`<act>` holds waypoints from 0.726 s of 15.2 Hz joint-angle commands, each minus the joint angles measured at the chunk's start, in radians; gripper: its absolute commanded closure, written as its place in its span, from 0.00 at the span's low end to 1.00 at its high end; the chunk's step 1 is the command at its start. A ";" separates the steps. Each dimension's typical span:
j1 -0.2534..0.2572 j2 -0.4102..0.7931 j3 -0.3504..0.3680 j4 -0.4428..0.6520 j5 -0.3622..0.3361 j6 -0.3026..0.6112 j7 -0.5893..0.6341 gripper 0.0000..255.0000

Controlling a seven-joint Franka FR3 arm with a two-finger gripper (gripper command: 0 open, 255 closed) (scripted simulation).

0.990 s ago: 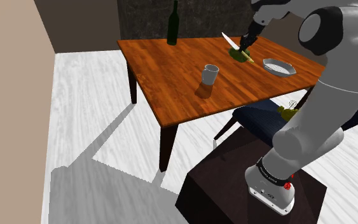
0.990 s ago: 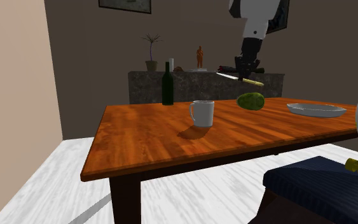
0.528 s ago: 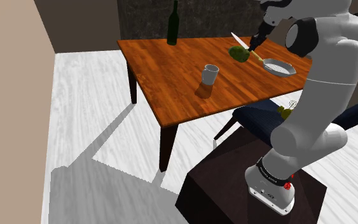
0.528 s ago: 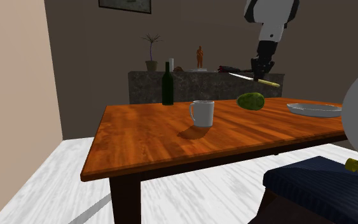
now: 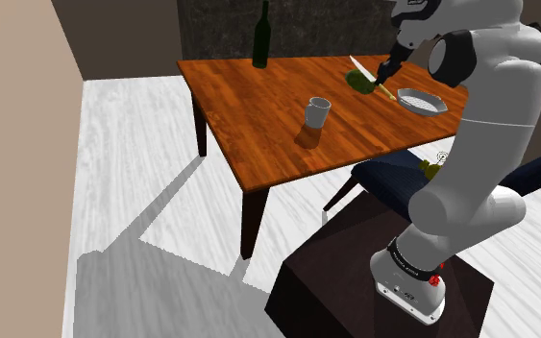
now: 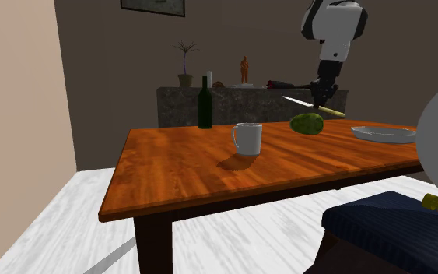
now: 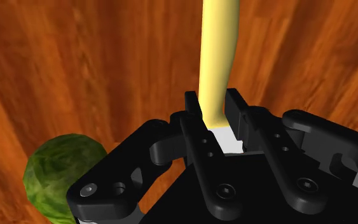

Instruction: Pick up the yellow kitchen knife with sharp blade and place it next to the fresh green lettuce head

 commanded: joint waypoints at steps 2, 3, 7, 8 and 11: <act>0.005 -0.001 0.001 -0.042 0.003 0.040 -0.008 1.00; 0.006 0.000 0.002 -0.054 0.004 0.053 -0.011 1.00; 0.009 0.007 0.006 -0.097 0.012 0.101 -0.023 1.00; 0.009 0.010 0.006 -0.106 0.014 0.113 -0.026 1.00; 0.010 0.018 0.010 -0.134 0.021 0.147 -0.036 1.00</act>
